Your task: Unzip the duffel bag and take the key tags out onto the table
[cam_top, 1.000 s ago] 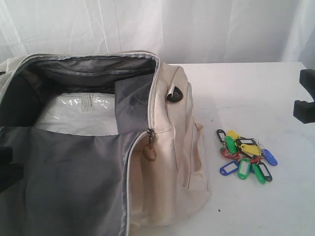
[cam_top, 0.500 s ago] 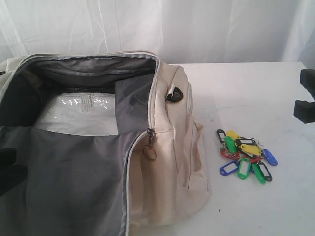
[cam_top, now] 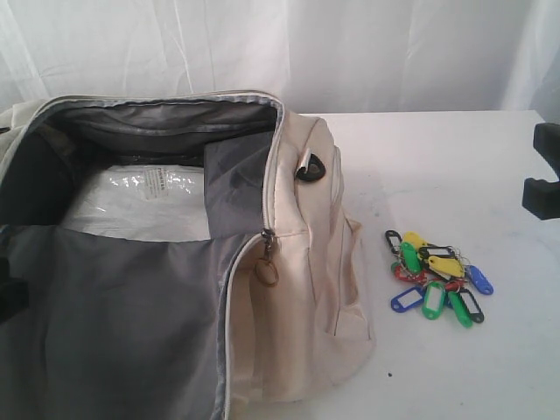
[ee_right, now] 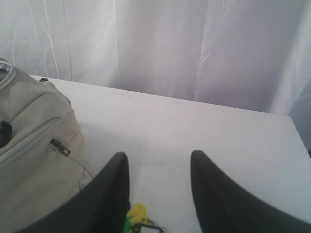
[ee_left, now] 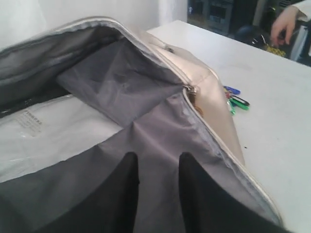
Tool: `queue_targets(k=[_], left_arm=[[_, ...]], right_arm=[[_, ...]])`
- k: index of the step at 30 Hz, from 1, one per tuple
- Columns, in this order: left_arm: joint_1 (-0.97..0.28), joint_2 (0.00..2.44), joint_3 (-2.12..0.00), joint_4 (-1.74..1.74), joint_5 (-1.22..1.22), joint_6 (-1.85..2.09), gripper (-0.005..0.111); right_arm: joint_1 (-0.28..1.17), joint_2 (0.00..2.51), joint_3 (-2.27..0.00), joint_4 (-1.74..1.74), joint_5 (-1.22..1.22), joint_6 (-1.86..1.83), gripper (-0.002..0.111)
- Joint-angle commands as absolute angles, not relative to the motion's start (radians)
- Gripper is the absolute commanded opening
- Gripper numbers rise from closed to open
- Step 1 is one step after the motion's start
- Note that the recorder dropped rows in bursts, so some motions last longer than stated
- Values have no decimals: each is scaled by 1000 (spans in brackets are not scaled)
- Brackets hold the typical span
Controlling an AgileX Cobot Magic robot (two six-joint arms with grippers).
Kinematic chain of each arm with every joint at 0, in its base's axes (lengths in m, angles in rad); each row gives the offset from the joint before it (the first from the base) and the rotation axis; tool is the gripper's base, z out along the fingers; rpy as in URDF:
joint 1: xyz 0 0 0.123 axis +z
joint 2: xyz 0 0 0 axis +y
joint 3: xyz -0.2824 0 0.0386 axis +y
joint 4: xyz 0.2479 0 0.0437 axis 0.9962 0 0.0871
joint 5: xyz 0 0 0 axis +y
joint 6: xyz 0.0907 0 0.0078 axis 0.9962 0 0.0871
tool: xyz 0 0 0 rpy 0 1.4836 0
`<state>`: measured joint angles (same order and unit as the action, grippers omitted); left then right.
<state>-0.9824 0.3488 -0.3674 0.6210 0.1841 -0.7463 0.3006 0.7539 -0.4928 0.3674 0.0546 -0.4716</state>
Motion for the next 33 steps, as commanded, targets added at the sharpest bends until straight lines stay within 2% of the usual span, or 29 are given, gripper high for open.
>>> queue_targets(k=[1,2,3,4,5,6,7,13,15,26,29,33], left_arm=[[-781,272,-361,579,201,-765,34],[-725,258,-361,552,205,-767,34],[-600,229,-361,470,222,-767,34],[-548,212,-361,437,239,-767,34],[-417,171,-361,358,297,-763,34],[-354,152,-361,330,324,-760,34],[-239,107,-361,306,380,-743,34],[44,0,-361,306,420,-576,34],[80,0,-361,306,420,-513,34],[79,0,-344,247,413,-414,34],[79,0,-182,100,245,-243,34],[79,0,-57,30,148,-231,34]], right_arm=[[295,747,-488,374,51,-466,39],[295,747,-488,374,51,-466,39],[295,747,-488,374,51,-466,39],[295,747,-488,374,51,-466,39],[295,748,-488,374,51,-464,39],[295,748,-488,374,51,-448,39],[295,748,-488,374,51,-449,39],[295,748,-488,374,51,-447,39],[295,748,-488,374,51,-447,39],[295,748,-488,374,51,-447,39],[295,748,-488,374,51,-447,39],[295,748,-488,374,51,-447,39]])
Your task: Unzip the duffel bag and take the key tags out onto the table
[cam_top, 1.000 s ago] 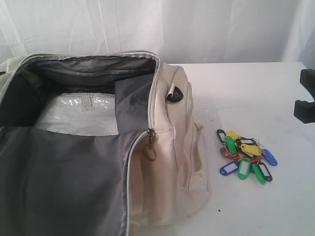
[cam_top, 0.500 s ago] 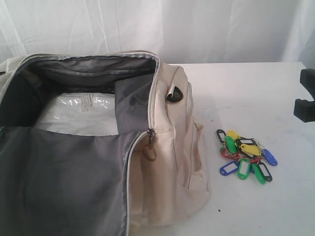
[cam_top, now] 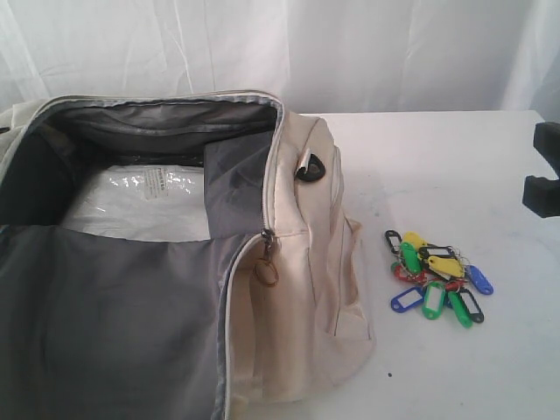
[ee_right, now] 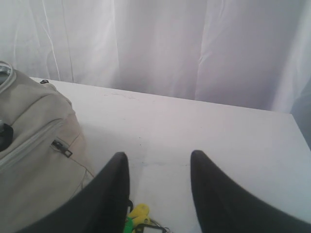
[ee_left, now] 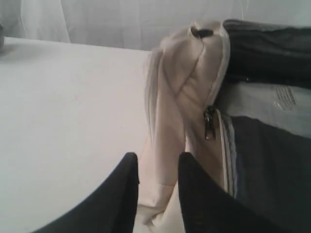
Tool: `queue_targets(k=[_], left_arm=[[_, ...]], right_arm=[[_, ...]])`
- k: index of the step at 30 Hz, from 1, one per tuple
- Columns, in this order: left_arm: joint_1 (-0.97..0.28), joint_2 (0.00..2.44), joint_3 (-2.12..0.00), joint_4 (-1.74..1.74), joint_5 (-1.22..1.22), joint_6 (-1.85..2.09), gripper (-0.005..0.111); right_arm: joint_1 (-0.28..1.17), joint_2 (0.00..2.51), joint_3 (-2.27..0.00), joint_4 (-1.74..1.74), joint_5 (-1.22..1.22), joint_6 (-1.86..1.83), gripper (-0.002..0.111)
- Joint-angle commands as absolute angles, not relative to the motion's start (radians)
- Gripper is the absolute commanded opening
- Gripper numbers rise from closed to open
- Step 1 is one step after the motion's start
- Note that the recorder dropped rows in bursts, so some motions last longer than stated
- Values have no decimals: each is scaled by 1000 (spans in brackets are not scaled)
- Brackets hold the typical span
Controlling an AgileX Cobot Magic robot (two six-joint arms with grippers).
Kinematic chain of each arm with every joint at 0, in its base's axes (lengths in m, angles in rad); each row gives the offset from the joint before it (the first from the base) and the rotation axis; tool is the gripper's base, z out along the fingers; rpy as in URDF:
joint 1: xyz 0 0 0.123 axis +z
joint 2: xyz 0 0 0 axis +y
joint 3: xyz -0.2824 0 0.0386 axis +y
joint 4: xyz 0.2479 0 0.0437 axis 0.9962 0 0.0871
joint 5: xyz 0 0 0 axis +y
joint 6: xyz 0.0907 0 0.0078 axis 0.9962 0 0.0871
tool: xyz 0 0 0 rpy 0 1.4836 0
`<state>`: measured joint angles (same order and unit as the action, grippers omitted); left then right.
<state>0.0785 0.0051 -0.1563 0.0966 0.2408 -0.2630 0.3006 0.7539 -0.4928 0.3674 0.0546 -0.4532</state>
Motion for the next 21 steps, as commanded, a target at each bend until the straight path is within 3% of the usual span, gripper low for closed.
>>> queue_targets(k=[1,21], left_arm=[[79,0,-36,30,134,-231,34],[79,0,0,0,215,0,34]], right_arm=[[295,748,-488,374,51,-447,39],[295,748,-488,374,51,-447,39]])
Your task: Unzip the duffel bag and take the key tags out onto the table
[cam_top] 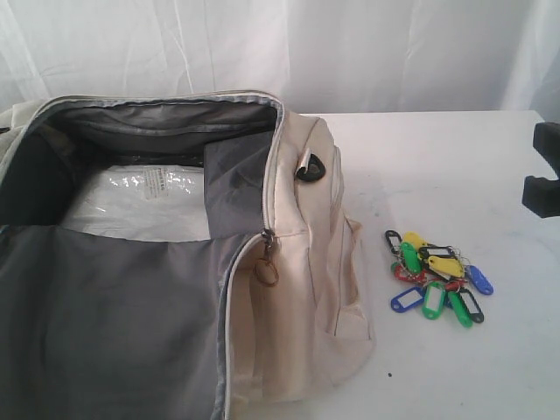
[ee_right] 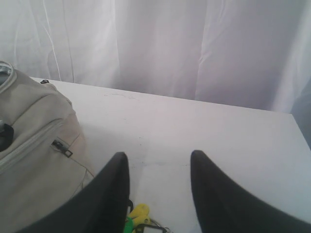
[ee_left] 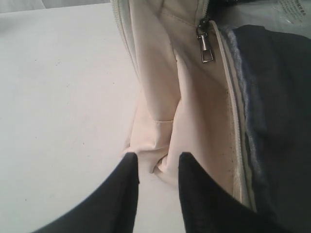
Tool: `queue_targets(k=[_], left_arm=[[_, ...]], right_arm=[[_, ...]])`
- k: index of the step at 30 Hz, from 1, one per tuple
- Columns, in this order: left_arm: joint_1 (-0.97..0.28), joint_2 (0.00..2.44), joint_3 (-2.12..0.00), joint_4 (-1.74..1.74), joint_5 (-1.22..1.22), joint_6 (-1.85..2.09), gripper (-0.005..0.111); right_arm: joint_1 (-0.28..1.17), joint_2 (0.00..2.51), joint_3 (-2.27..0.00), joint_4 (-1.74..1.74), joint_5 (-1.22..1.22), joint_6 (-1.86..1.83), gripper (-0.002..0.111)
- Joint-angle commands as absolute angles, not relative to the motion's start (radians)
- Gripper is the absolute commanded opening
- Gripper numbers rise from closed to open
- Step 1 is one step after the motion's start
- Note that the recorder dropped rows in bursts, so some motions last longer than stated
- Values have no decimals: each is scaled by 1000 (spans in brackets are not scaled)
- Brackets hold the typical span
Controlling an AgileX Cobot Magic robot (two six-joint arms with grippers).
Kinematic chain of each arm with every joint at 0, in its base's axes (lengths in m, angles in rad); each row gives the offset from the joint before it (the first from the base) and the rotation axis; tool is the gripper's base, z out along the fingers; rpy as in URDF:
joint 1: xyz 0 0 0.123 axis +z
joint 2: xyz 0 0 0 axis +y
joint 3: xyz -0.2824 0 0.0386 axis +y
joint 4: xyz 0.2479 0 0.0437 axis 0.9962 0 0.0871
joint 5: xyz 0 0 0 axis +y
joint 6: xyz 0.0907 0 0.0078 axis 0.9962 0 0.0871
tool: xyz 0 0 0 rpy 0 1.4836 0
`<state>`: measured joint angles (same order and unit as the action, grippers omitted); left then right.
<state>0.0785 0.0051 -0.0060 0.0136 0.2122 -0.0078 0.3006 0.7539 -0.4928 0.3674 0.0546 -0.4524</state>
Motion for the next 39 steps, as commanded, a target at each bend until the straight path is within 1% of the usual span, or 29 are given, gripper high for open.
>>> queue_targets(k=[1,39], left_arm=[[79,0,0,0,207,0,34],[68,0,0,0,200,0,34]], right_arm=[[295,748,-488,374,51,-447,39],[297,748,-488,374,51,-447,39]])
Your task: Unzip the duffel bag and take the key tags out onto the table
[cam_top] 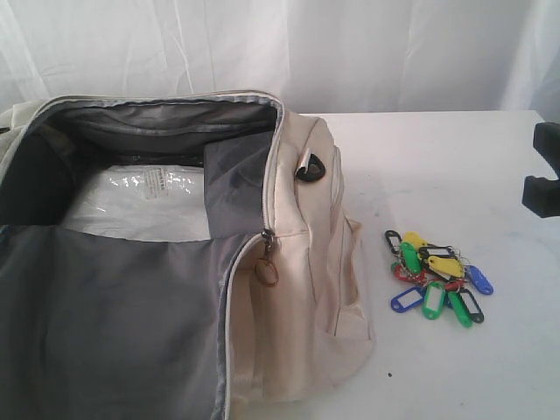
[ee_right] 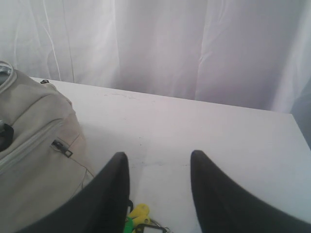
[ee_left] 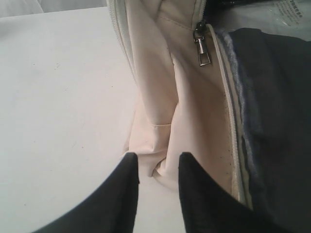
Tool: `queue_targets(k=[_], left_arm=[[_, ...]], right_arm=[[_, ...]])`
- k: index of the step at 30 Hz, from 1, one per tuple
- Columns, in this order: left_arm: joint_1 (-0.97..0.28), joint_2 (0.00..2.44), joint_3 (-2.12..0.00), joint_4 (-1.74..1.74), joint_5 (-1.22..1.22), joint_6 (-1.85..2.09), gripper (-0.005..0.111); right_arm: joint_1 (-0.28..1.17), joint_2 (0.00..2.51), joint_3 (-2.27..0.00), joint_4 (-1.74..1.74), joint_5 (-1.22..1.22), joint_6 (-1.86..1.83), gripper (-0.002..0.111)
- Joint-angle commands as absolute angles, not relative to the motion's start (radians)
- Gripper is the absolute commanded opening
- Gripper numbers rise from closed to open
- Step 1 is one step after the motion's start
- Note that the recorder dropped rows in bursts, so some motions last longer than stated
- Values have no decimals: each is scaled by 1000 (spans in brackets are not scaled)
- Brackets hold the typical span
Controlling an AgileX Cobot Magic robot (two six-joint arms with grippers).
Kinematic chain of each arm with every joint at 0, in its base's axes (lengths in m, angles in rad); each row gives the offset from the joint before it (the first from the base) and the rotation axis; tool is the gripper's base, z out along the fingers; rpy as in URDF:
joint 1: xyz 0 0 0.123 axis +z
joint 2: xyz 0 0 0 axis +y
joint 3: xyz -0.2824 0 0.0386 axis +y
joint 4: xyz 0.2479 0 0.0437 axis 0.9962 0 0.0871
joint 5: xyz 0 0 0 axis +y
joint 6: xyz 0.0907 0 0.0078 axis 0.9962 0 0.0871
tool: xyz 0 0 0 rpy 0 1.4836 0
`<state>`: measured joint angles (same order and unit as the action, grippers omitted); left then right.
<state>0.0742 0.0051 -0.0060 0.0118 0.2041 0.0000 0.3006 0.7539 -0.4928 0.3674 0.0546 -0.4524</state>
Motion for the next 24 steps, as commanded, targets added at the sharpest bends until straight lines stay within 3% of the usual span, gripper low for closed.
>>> queue_targets(k=[1,15,24], left_arm=[[68,0,0,0,200,0,34],[68,0,0,0,200,0,34],[68,0,0,0,200,0,34]], right_arm=[[297,748,-488,374,51,-447,39],[291,713,-488,374,56,-447,39],[123,448,-472,383,250,-444,39]])
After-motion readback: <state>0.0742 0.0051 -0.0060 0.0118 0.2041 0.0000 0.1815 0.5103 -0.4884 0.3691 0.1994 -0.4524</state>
